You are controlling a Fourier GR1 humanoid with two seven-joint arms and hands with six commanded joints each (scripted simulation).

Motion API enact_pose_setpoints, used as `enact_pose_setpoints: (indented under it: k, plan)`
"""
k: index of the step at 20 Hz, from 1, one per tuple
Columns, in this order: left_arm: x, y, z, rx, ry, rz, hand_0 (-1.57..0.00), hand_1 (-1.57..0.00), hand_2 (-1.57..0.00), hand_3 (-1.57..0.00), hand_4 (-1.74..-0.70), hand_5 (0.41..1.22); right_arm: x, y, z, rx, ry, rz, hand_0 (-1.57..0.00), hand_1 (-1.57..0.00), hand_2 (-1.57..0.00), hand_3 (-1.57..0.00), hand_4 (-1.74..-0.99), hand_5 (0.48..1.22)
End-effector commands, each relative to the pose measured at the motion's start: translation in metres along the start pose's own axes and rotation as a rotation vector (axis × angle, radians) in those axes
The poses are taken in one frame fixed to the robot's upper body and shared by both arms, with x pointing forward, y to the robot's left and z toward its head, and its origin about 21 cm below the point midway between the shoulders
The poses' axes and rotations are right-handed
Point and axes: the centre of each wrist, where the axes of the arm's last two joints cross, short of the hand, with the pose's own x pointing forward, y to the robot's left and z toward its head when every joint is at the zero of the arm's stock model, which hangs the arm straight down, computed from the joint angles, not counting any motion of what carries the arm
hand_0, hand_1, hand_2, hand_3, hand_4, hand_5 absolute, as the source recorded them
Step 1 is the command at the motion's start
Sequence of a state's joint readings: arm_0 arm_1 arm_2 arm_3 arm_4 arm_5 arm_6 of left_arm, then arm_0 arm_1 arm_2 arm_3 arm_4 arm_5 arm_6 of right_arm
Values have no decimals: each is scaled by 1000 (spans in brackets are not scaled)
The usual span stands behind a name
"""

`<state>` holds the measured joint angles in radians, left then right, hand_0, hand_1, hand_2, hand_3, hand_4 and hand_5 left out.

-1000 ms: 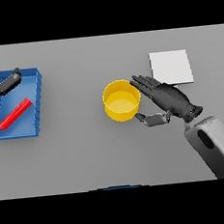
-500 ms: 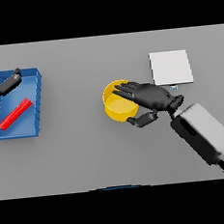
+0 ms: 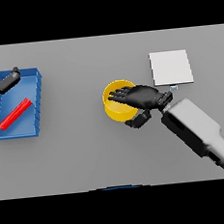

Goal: Pick up the red beaker and tilt it to pour out 1 green nut into yellow bowl. Pick up the yellow bowl and place it on the metallic measuring scale.

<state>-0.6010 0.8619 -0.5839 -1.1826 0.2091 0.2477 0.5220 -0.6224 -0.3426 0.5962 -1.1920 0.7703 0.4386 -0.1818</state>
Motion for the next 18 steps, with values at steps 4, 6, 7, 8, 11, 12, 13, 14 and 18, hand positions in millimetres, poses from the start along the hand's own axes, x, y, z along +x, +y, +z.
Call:
enact_pose_setpoints:
  k: [4,6,7,8,11,12,13,14,18]
  plan:
    - [-5,3,1,5,-10,-2,1,1,1,1,-797,735,1,4,-8,60,19,33,1,1,1,1,-1307,690]
    - [1,2,0,4,-13,-3,1,1,1,1,-793,731,0,4,-10,74,19,36,1,1,1,1,-1304,713]
    - [-2,-2,-1,-4,-8,-1,1,1,1,1,-793,729,4,3,-12,73,14,40,1,1,-4,-11,-1308,729]
    - [0,-2,-1,0,-11,-4,1,1,1,1,-792,727,4,5,-12,81,29,46,1,-10,-30,-49,-1321,756]
    - [0,-4,5,-6,-29,2,1,1,1,1,-793,722,5,4,-14,101,38,77,-258,-236,-233,-249,-1387,900]
    - [-2,-1,4,7,-26,2,1,1,1,1,-793,723,6,8,-15,105,38,75,-508,-437,-388,-359,-1425,964]
    - [-4,-1,3,7,-22,4,1,1,1,1,-795,725,6,5,-12,115,32,76,-721,-664,-624,-472,-1488,1016]
    - [-4,1,6,10,-25,6,1,1,1,1,-796,726,5,4,-11,138,25,66,-891,-846,-814,-594,-1534,1057]
    - [-1,3,5,17,-12,2,1,1,1,1,-799,727,6,3,-11,168,27,48,-1292,-1274,-1261,-1019,-1649,1154]
